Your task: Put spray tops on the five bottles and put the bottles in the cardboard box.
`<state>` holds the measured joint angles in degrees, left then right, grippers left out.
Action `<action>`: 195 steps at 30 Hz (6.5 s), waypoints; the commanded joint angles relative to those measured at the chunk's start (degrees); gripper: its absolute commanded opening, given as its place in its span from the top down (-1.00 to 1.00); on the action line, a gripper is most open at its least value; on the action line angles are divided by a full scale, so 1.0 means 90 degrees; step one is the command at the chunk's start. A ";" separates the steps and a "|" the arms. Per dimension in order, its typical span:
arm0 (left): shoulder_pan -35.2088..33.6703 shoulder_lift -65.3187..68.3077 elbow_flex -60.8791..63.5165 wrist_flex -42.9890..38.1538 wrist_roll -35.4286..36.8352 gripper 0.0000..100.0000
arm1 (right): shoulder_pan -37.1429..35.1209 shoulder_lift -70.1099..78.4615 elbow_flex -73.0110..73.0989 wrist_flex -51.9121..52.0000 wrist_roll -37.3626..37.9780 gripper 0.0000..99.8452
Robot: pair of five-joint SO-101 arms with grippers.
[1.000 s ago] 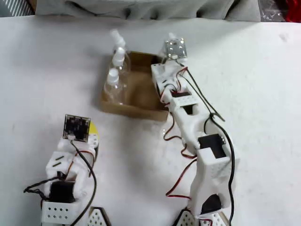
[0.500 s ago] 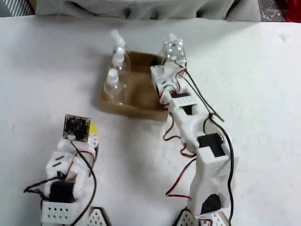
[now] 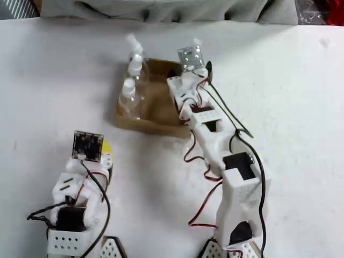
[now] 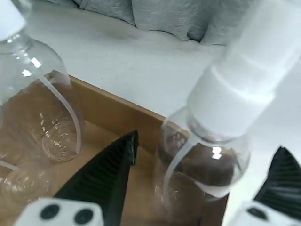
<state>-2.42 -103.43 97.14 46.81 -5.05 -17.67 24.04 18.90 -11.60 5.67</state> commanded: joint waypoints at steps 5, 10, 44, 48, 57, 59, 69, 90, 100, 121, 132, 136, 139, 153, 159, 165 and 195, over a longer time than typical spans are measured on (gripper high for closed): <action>-0.0073 -0.0171 -0.0020 0.0020 -0.0059 0.95 | -0.0063 -0.0171 -0.0215 -0.0073 0.0029 0.25; -0.0073 -0.0171 -0.0020 0.0010 -0.0059 0.95 | -0.0005 -0.0357 -0.0186 -0.0063 0.0039 0.25; -0.0073 -0.0171 -0.0020 0.0029 -0.0059 0.95 | -0.0024 -0.7399 0.1924 0.7282 0.0205 0.25; -0.0073 -0.0171 -0.0020 0.0039 -0.0059 0.95 | -0.0024 -0.7653 0.1895 0.8864 0.1055 0.25; -0.0063 -0.0171 -0.0020 0.0166 -0.0059 0.95 | -0.0005 -0.7634 0.1905 1.0701 0.3507 0.25; -0.0063 -0.0171 -0.0020 0.0166 -0.0059 0.95 | -0.0005 -0.7634 0.1924 1.0799 0.4112 0.25; -0.0044 -0.0171 -0.0020 0.0166 -0.0059 0.95 | -0.0005 -0.6227 0.2139 1.0437 0.5802 0.25; -0.0034 -0.0171 -0.0020 0.0166 -0.0059 0.95 | -0.0024 -0.3512 0.2237 0.7819 0.5890 0.25; -0.0044 -0.0171 -0.0020 0.0166 -0.0059 0.95 | 0.0210 -0.3394 0.2237 0.7917 0.5939 0.87; -0.0054 -0.0171 -0.0020 0.0166 -0.0059 0.95 | 0.6061 -0.5104 0.2237 0.8063 0.5949 0.86; -0.0054 -0.0171 -0.0020 0.0166 -0.0059 0.95 | 0.7253 -0.3306 0.2227 0.6637 0.7053 0.55; -0.0054 -0.0171 -0.0020 0.0166 -0.0059 0.95 | 0.7253 -0.2779 0.2178 0.6256 0.7297 0.32; -0.0054 -0.0171 -0.0020 0.0166 -0.0059 0.95 | 0.7223 -0.2740 0.2022 0.6208 0.7297 0.20; -0.0054 -0.0171 -0.0020 0.0166 -0.0059 0.95 | 0.7136 -0.2740 0.0000 0.9089 0.7033 0.16; -0.0063 -0.0171 -0.0020 0.0166 -0.0059 0.95 | 0.7018 -0.2730 -0.0098 0.9128 0.5880 0.16; -0.0063 -0.0171 -0.0020 0.0166 -0.0059 0.95 | 0.6852 -0.2740 0.0010 0.9138 0.5402 0.17; -0.0063 -0.0171 -0.0020 0.0166 -0.0059 0.95 | 0.6520 -0.2281 0.0498 0.8464 0.6769 0.38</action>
<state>-2.42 -103.43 97.14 48.22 -5.14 42.02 2.33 24.35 65.23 65.10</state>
